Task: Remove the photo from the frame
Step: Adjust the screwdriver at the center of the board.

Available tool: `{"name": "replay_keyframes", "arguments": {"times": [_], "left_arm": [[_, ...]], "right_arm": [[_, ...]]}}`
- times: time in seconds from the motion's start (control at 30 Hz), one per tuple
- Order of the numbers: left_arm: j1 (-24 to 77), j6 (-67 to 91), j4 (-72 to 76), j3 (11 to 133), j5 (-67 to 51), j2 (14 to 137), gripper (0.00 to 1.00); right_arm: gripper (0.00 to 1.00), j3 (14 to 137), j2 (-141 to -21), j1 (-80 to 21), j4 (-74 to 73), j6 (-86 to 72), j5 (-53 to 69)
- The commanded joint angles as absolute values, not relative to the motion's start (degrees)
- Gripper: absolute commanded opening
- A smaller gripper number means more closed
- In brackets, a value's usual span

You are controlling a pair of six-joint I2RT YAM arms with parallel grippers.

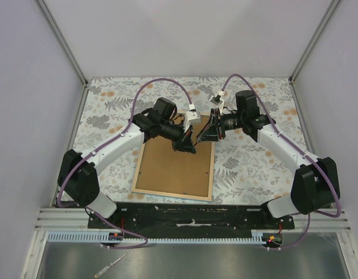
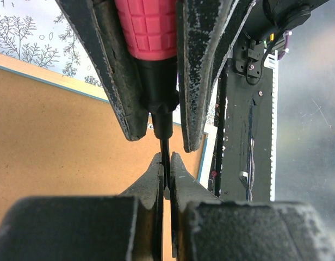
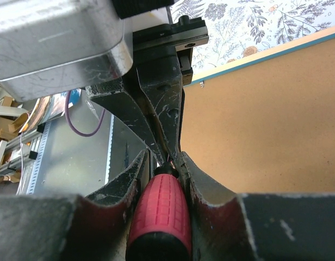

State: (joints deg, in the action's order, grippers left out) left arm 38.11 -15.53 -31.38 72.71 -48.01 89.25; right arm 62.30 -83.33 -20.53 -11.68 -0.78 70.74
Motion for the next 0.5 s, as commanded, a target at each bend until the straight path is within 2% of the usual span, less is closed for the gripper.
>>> {"name": "replay_keyframes", "arguments": {"times": [0.0,0.1,0.33,0.37,0.47], "left_arm": [[39.81,-19.42,-29.09,73.57,-51.33,88.16,0.02],[39.73,-19.51,-29.18,73.48,-51.15,87.98,0.02],[39.73,-19.51,-29.09,73.48,-51.06,87.89,0.02],[39.73,-19.51,-29.09,73.48,-51.24,87.8,0.02],[39.73,-19.16,-28.92,73.56,-51.24,87.89,0.02]], "right_arm": [[0.29,64.34,-84.11,-21.18,-14.59,2.81,69.87],[0.35,64.34,-84.02,-21.18,-15.03,3.25,70.13],[0.33,64.77,-83.85,-21.18,-15.82,3.87,70.84],[0.28,64.78,-83.85,-21.09,-15.73,3.78,70.75],[0.0,64.95,-84.02,-21.53,-15.73,3.52,70.66]]}}
